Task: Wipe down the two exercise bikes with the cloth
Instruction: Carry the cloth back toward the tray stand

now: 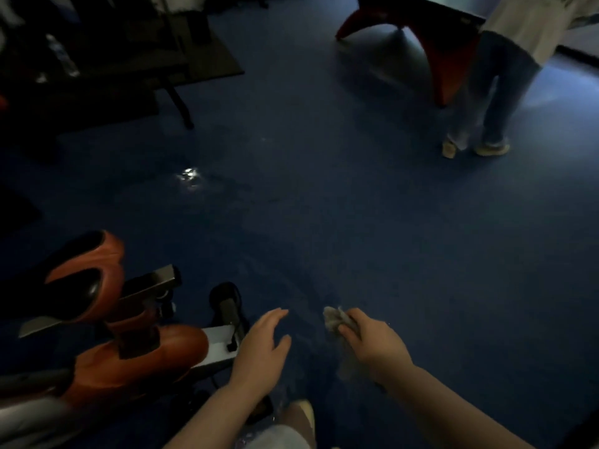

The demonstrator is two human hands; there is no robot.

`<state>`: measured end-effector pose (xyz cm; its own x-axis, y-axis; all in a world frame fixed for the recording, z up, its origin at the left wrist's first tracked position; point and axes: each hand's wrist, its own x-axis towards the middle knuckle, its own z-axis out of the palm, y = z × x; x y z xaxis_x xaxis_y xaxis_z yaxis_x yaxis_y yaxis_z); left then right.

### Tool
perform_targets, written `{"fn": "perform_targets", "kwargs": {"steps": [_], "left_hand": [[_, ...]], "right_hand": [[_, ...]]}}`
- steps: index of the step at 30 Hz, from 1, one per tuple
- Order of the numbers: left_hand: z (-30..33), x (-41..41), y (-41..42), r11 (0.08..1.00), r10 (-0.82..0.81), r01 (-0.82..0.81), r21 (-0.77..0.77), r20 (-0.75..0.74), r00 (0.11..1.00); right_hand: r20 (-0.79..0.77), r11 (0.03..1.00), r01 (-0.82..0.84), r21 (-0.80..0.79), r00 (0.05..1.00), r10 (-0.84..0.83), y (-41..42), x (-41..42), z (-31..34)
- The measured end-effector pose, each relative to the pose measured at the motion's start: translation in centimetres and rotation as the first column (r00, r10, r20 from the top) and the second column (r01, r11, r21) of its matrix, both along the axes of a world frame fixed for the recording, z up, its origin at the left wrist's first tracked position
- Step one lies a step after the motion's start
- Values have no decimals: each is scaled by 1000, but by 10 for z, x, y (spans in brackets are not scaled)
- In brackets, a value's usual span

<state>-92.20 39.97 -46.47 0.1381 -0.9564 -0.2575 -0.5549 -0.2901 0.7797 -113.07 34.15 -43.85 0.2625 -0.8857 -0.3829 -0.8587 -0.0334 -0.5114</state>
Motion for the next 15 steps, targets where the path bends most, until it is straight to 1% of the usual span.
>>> {"fn": "perform_targets", "kwargs": {"steps": [4,11,15], "left_hand": [[-12,23,-39,988,157,-157,0,5,988],[-18,56,-123,962,273,-271,45,-48,961],[-9,84,-185,957,290,-290,-20,-18,957]], "right_hand": [[12,992,-127,5,992,127,-61,28,-5],[-33,967,-253,33,967,254,-174,76,1],[-7,950,-313,19,950,313,-236,109,3]]}}
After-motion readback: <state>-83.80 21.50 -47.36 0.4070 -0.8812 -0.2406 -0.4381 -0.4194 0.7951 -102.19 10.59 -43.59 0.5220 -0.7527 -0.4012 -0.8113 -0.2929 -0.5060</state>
